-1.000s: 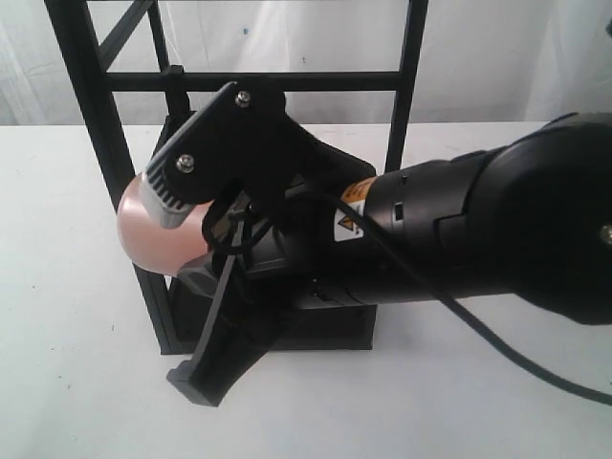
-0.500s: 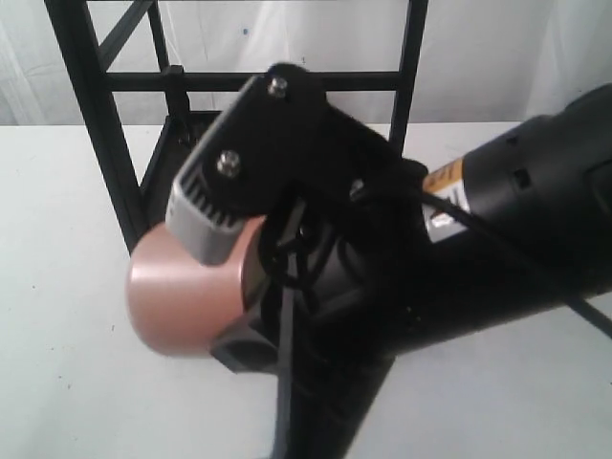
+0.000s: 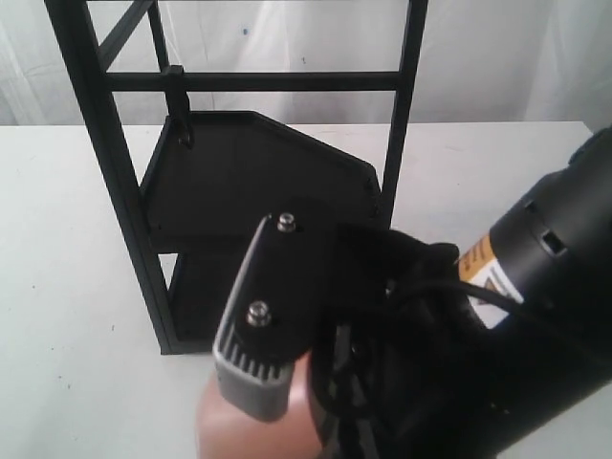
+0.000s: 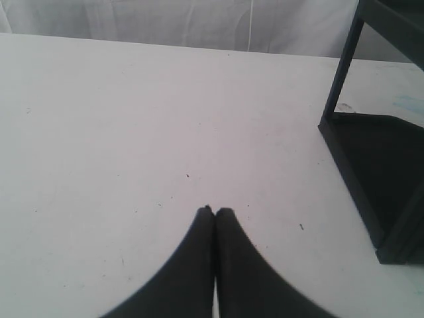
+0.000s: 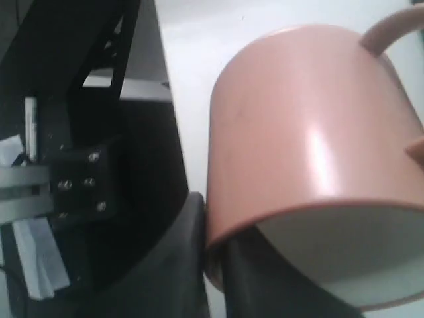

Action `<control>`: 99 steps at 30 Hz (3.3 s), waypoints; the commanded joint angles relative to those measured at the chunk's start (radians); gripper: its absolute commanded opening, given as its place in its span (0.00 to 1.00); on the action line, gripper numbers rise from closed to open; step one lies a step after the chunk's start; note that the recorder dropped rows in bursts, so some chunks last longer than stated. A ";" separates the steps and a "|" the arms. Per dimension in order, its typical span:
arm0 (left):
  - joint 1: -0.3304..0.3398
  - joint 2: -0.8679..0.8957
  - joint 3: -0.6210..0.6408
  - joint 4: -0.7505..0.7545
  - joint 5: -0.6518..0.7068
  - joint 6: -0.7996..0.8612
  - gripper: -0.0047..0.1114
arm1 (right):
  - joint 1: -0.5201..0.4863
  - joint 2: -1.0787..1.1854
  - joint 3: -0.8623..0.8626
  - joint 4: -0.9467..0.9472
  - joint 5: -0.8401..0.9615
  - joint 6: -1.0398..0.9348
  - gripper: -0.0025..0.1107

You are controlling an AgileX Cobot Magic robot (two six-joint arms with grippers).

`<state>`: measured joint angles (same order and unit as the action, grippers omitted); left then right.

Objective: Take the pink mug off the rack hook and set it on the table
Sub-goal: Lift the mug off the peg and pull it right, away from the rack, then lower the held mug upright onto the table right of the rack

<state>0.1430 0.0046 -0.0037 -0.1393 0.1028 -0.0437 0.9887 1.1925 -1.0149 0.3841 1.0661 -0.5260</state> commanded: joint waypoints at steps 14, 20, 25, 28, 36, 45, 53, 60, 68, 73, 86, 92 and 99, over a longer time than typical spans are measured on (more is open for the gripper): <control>-0.005 0.005 0.004 -0.008 -0.004 -0.001 0.04 | -0.002 -0.008 -0.006 -0.571 0.155 0.195 0.02; -0.005 0.005 0.004 -0.008 -0.004 -0.001 0.04 | -0.012 -0.015 0.016 -0.845 0.155 0.243 0.02; -0.005 0.005 0.004 -0.008 -0.004 -0.001 0.04 | -0.148 -0.013 0.016 -0.915 0.155 0.187 0.02; -0.005 0.005 0.004 -0.008 -0.004 -0.001 0.04 | -0.307 -0.013 0.016 -0.873 0.155 0.106 0.02; -0.005 0.005 0.004 -0.008 -0.004 -0.001 0.04 | -0.601 0.081 -0.019 -0.435 0.155 0.247 0.02; -0.005 0.005 0.004 -0.008 -0.004 -0.001 0.04 | -0.619 0.305 -0.089 -0.392 0.155 0.268 0.02; -0.005 0.005 0.004 -0.008 -0.004 -0.001 0.04 | -0.619 0.333 -0.102 -0.294 -0.022 0.266 0.02; -0.005 0.005 0.004 -0.008 -0.004 -0.001 0.04 | -0.619 0.335 -0.102 -0.238 -0.124 0.261 0.02; -0.005 0.005 0.004 -0.008 -0.004 -0.001 0.04 | -0.619 0.358 -0.083 -0.223 -0.281 0.222 0.02; -0.005 0.005 0.004 -0.008 -0.004 -0.001 0.04 | -0.619 0.413 -0.079 -0.219 -0.301 0.213 0.02; -0.005 0.005 0.004 -0.008 -0.004 -0.001 0.04 | -0.619 0.478 -0.077 -0.216 -0.277 0.213 0.02; -0.005 0.005 0.004 -0.008 -0.004 -0.001 0.04 | -0.619 0.487 -0.077 -0.212 -0.292 0.213 0.02; -0.005 0.005 0.004 -0.008 -0.004 -0.001 0.04 | -0.619 0.487 -0.077 -0.209 -0.293 0.213 0.11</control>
<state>0.1430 0.0046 -0.0037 -0.1393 0.1028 -0.0437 0.3776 1.6824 -1.0950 0.1746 0.7860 -0.2985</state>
